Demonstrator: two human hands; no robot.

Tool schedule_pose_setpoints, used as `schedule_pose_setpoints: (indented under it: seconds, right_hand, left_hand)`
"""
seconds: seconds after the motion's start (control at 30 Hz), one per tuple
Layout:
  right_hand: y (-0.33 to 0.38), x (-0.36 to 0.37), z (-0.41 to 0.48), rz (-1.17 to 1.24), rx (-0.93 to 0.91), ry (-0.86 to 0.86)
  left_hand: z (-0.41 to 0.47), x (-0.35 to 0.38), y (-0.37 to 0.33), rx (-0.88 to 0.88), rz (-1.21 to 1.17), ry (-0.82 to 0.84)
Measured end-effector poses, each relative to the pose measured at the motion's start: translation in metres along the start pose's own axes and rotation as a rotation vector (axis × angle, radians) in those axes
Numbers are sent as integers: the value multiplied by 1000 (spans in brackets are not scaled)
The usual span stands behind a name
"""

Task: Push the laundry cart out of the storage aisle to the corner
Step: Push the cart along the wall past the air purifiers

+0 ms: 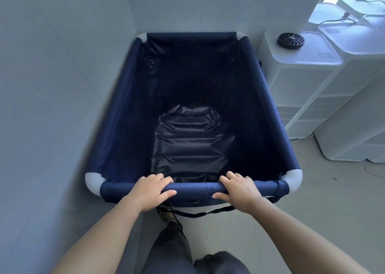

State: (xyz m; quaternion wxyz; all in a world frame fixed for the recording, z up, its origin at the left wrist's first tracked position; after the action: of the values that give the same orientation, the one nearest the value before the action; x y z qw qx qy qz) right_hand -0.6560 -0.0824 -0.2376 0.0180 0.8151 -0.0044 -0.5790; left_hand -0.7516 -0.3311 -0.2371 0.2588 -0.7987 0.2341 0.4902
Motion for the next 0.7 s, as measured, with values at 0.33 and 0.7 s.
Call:
schedule_pose_setpoints:
  seconds: [0.33, 0.7]
  right_hand:
    - [-2, 2, 3, 26, -11, -1]
    - [-3, 2, 6, 35, -20, -18]
  left_hand:
    - [0, 2, 2, -10, -16, 5]
    - [4, -1, 3, 4, -19, -26]
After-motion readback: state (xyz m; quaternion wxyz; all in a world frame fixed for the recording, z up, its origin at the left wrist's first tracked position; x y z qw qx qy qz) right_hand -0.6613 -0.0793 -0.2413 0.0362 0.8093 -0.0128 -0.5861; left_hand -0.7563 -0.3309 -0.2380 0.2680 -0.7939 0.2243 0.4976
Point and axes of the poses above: each hand's wrist, its own z-axis towards the middle knuckle, its own x-axis out of the palm, y = z × x, the point moved 4 cm from there along z, towards the middle knuckle, and after that the axes turned 3 degrees about -z, right-handed, at the moved point
